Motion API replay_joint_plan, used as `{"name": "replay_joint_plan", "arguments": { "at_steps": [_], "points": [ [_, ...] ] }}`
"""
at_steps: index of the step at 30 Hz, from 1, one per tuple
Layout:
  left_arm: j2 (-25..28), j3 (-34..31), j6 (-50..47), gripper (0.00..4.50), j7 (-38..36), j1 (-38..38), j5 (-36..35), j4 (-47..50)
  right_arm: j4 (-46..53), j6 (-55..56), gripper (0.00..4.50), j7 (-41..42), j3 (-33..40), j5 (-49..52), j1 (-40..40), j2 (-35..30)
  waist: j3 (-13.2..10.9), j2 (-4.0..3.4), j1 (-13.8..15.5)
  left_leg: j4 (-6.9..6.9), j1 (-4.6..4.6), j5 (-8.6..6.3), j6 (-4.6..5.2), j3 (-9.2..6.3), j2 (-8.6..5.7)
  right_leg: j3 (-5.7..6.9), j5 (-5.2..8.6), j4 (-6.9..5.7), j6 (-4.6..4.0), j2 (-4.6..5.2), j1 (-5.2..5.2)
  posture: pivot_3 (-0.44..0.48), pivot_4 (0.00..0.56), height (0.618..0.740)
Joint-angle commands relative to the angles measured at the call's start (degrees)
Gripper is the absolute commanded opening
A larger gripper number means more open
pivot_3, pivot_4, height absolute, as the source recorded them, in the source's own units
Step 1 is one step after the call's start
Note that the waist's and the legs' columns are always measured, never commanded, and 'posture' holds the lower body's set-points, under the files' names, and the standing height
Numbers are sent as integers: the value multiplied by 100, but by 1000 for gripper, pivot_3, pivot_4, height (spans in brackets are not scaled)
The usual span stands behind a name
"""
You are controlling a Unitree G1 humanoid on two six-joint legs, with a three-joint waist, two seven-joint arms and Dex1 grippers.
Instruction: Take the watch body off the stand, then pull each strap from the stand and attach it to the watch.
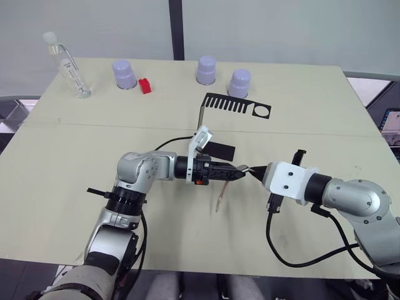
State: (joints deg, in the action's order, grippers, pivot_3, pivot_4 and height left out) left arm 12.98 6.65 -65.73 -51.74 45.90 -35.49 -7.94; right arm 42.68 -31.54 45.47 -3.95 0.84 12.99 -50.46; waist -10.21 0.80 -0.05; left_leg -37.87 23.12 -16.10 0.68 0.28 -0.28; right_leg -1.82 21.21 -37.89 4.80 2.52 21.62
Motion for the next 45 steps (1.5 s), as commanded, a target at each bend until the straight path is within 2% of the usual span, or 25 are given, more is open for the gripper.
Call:
{"name": "replay_joint_plan", "arguments": {
  "at_steps": [1, 45],
  "points": [
    [-331, 212, 27, 1588, -126, 218, -199, 163, 313, 137, 0, 83, -112, 138, 174, 80, 0, 0, -1, 0, 0, 0, 0, 0, 0, 0, 0, 0, 0, 0, 0, 0, 150, 740],
    [-404, 207, -89, 1588, -59, 234, -265, 281, 295, 272, 0, 90, -128, 22, 116, 0, 0, 0, 0, 0, 0, 0, 0, 0, 0, 0, 0, 0, 0, 0, 0, 0, 150, 740]
  ]
}}
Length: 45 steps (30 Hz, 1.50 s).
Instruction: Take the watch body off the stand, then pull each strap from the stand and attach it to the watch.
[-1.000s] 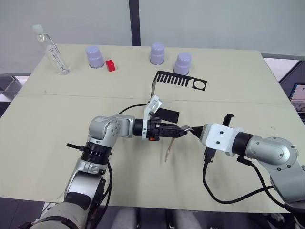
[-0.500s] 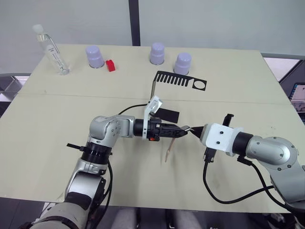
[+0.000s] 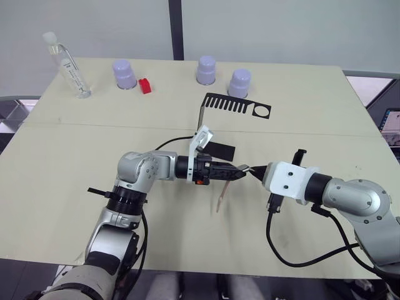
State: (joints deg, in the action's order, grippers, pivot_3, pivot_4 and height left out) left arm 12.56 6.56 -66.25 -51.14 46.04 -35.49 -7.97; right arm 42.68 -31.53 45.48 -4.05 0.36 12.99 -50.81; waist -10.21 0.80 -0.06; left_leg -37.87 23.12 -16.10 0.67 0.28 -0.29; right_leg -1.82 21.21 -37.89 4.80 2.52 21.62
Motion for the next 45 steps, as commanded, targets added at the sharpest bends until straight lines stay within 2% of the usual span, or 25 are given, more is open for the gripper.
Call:
{"name": "replay_joint_plan", "arguments": {
  "at_steps": [1, 45],
  "points": [
    [-361, 214, -39, 1588, -115, 223, -264, 281, 286, 296, 0, 94, -122, 55, 116, 26, 0, 0, 1, 0, 0, 0, 0, 0, 0, 0, 0, 0, 0, 0, 0, 0, 150, 740],
    [-440, 195, -202, 1588, -76, 259, -323, 356, 289, 398, 0, 96, -113, -99, 98, 29, 0, 0, 1, 0, 0, 0, 0, 0, 0, 0, 0, 0, 0, 0, 0, 0, 150, 740]
  ]
}}
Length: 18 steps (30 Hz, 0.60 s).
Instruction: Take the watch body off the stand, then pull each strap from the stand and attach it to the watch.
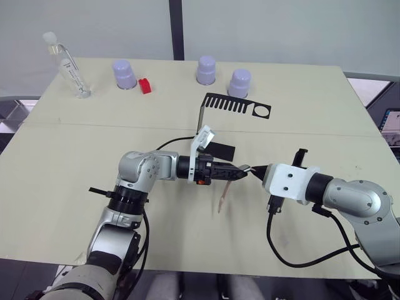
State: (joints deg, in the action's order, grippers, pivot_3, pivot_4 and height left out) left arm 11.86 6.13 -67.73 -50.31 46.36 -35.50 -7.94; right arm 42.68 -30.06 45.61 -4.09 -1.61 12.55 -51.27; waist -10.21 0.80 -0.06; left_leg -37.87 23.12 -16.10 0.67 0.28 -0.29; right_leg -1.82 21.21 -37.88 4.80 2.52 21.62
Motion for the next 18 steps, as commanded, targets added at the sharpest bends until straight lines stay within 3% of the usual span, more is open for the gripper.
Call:
{"name": "replay_joint_plan", "arguments": {
  "at_steps": [1, 18],
  "points": [
    [-372, 239, -57, 1588, -160, 227, -325, 358, 290, 246, 0, 82, -105, 100, 140, 73, 0, 0, 1, 0, 0, 0, 0, 0, 0, 0, 0, 0, 0, 0, 0, 0, 150, 740],
    [-421, 269, -33, 1588, -189, 251, -315, 329, 343, 172, 0, 78, -66, 111, 108, 60, 0, 0, 0, 0, 0, 0, 0, 1, 0, 0, 0, 0, 0, 0, 0, 0, 150, 740]
  ]
}}
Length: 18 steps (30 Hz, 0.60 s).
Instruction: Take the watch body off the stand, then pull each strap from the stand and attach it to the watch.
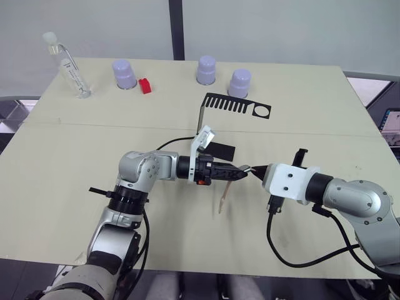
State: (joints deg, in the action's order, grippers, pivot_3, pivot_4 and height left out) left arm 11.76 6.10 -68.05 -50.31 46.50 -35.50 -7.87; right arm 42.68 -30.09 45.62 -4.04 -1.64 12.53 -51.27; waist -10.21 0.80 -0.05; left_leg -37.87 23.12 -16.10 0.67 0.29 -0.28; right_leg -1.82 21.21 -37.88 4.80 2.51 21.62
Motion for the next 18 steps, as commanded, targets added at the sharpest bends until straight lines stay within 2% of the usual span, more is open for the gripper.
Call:
{"name": "replay_joint_plan", "arguments": {
  "at_steps": [1, 18],
  "points": [
    [-413, 278, -2, 1588, -190, 235, -313, 323, 342, 174, 0, 79, -70, 112, 110, 58, 0, 0, -1, 0, 0, 0, 0, 0, 0, 0, 0, 0, 0, 0, 0, 0, 150, 740],
    [-428, 331, 23, 1588, -220, 243, -296, 306, 324, 144, 0, 110, -84, 128, 162, 48, 0, 0, 0, 0, 0, 0, 0, 0, 0, 0, 0, 0, 0, 0, 0, 0, 150, 740]
  ]
}}
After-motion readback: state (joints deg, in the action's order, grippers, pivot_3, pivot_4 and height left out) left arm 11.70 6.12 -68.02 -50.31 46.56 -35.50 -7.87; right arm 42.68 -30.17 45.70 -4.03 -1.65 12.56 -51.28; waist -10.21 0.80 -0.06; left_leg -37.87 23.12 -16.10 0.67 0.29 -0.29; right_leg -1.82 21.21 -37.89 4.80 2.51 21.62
